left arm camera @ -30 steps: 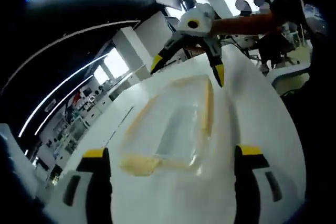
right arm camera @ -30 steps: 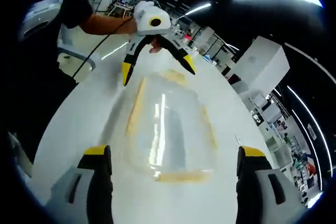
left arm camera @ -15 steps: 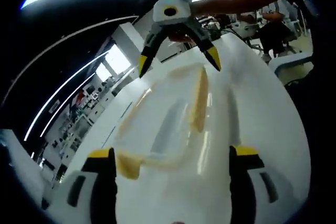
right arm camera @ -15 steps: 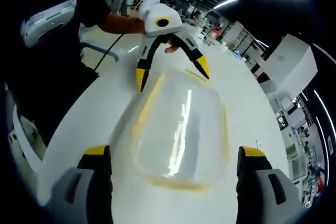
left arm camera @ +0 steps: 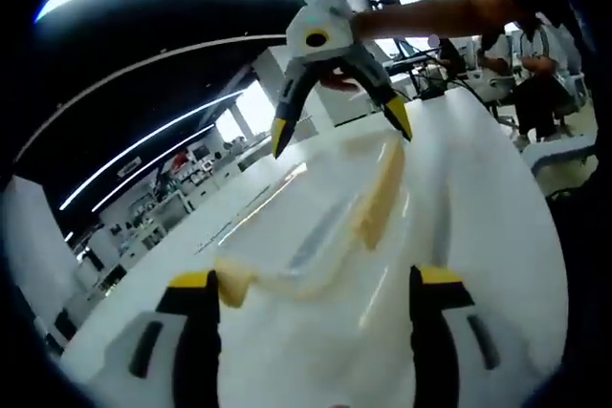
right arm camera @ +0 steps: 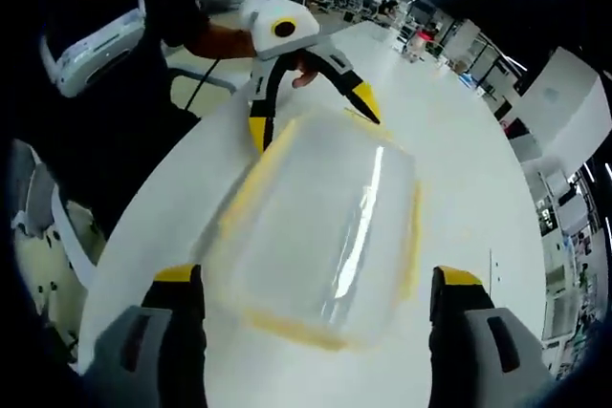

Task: Snap each plastic latch of the storage box into its locked position after aligning the lid with the box until every specified latch is closed and the lid sits flush.

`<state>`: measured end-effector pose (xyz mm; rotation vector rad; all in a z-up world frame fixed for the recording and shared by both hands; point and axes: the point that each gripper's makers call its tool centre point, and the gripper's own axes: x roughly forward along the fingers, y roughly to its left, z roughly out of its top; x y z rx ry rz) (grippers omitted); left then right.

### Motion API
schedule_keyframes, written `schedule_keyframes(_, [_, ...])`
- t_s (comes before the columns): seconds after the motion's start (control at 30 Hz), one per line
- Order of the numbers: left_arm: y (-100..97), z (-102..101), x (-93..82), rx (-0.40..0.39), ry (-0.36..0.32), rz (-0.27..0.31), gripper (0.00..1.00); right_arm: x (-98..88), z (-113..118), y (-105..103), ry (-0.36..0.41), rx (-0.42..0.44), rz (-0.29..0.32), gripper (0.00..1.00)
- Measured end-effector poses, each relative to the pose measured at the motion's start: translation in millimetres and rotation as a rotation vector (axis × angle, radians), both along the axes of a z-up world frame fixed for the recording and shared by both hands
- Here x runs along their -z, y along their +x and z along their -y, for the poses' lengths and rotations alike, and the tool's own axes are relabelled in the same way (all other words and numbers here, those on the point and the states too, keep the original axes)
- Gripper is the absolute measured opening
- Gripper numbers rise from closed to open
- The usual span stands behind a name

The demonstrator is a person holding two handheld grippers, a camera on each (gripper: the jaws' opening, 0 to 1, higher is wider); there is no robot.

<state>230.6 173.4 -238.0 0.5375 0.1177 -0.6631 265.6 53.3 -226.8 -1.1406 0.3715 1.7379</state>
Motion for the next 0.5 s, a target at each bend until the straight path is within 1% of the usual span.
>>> schedule_keyframes(0.07, [0.0,0,-2.7,-0.020,-0.031,0.016,0.79,1.8,-1,-1,-0.015,-0.008,-0.010,0.98])
schedule_keyframes(0.13, [-0.2,-1,-3.8,-0.037,-0.051,0.019,0.78,1.5,0,-1,-0.025,-0.022,-0.013,0.98])
schedule_keyframes(0.2, [-1.0,0,-4.0,-0.051,-0.089,0.007,0.78,0.5,0,-2,-0.033,-0.037,-0.022,0.97])
schedule_keyframes(0.27, [-0.6,-2,-3.2,-0.074,-0.105,-0.001,0.78,0.2,2,-2,-0.055,-0.038,-0.047,0.95])
schedule_keyframes(0.43, [0.1,-1,-0.2,-0.099,-0.116,0.009,0.78,-7.2,0,0,-0.069,-0.048,-0.089,0.94])
schedule_keyframes(0.47, [0.3,1,0.4,-0.104,-0.116,0.010,0.79,-11.6,-3,0,-0.065,-0.046,-0.110,0.92])
schedule_keyframes(0.5, [0.5,1,0.6,-0.109,-0.112,0.014,0.79,-14.6,-5,2,-0.064,-0.044,-0.116,0.88])
